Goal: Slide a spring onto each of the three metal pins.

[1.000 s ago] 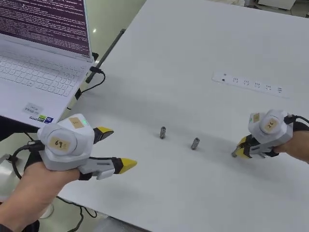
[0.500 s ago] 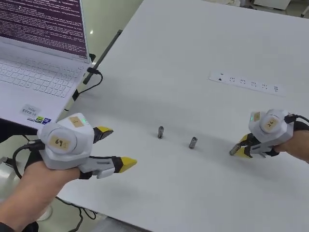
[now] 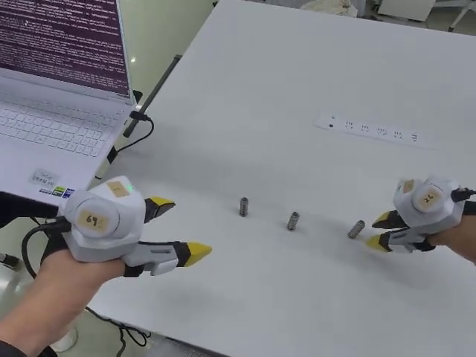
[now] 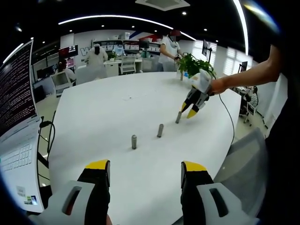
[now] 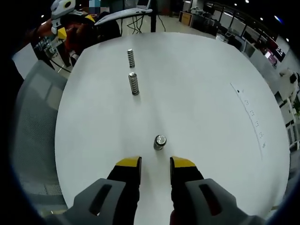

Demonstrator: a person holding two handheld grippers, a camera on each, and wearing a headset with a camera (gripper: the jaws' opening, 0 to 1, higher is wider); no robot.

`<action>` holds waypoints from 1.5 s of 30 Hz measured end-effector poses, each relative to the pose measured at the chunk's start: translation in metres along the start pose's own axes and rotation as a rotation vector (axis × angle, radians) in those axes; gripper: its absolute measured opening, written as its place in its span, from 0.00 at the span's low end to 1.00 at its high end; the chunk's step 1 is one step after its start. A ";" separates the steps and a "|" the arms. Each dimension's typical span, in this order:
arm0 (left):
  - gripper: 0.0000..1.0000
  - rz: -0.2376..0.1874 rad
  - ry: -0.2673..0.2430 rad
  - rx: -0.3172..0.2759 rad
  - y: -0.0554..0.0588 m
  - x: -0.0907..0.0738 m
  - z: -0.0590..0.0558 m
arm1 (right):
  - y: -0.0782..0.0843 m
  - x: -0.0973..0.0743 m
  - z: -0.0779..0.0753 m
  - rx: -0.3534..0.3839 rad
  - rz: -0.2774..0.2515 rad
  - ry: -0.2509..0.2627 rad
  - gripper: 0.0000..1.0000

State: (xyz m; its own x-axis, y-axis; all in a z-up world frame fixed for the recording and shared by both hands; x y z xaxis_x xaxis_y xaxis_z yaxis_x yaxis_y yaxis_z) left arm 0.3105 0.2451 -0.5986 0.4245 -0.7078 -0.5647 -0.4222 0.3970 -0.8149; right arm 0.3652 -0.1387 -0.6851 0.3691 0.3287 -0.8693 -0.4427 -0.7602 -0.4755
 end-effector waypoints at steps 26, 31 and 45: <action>0.57 -0.022 0.027 0.002 -0.002 0.003 -0.011 | 0.007 -0.043 0.039 0.285 -0.244 0.097 0.36; 0.56 -0.021 0.025 0.009 -0.001 0.005 -0.012 | 0.005 -0.052 0.045 0.326 -0.285 0.114 0.40; 0.58 -0.038 0.031 0.016 -0.005 0.009 -0.018 | 0.021 -0.071 0.071 0.381 -0.333 0.145 0.47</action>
Point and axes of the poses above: the centre of the closed fingertips' face, and the gripper's own axes: x roughly forward along the fingers, z roughly to its left, y roughly out of its underside, the point moved 7 cm from there along -x, roughly backward along the fingers, and after that the axes turned 7 degrees about y, right-handed, at the moved point
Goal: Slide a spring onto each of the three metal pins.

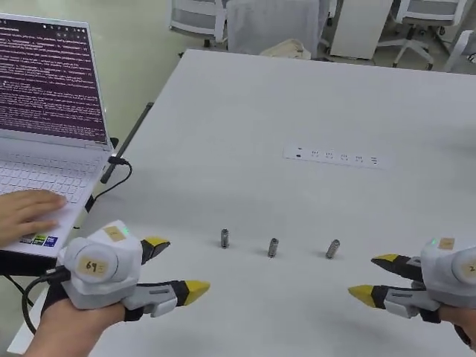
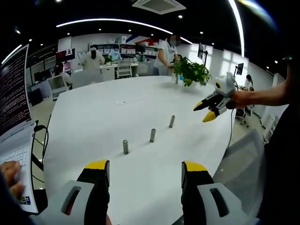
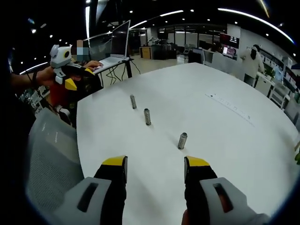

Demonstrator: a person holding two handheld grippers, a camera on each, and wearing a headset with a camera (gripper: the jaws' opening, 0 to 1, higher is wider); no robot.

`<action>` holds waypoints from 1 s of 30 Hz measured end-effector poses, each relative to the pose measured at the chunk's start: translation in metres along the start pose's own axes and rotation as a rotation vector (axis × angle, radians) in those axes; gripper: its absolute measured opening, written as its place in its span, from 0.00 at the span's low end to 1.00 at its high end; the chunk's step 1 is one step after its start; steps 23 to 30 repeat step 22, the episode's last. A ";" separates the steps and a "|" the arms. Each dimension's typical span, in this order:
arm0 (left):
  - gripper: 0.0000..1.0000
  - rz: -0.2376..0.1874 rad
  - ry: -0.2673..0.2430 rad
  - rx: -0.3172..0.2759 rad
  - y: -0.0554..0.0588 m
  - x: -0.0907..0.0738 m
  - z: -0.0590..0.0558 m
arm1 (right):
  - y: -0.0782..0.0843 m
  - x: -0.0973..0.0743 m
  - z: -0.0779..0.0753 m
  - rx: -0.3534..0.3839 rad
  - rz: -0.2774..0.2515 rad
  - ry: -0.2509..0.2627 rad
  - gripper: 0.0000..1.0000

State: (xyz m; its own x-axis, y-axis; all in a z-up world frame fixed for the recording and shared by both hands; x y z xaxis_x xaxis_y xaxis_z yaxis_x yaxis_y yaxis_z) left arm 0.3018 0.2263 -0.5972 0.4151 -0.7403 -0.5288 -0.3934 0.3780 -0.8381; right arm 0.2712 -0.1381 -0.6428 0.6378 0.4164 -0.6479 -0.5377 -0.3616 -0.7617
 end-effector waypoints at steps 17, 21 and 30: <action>0.59 -0.009 -0.007 0.007 0.000 -0.004 0.000 | 0.010 -0.033 0.026 0.076 -0.052 0.054 0.55; 0.59 -0.015 -0.010 0.002 0.000 -0.006 -0.002 | 0.015 -0.040 0.034 0.096 -0.056 0.068 0.58; 0.60 -0.016 -0.011 0.001 0.001 -0.007 -0.002 | 0.015 -0.041 0.035 0.101 -0.057 0.071 0.59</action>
Point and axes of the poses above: the centre of the closed fingertips' face, and the gripper's own axes: x roughly forward along the fingers, z roughly to its left, y roughly out of its underside, the point moved 7 cm from there along -x, roughly backward along the fingers, and after that the axes turned 7 degrees about y, right-handed, at the moved point
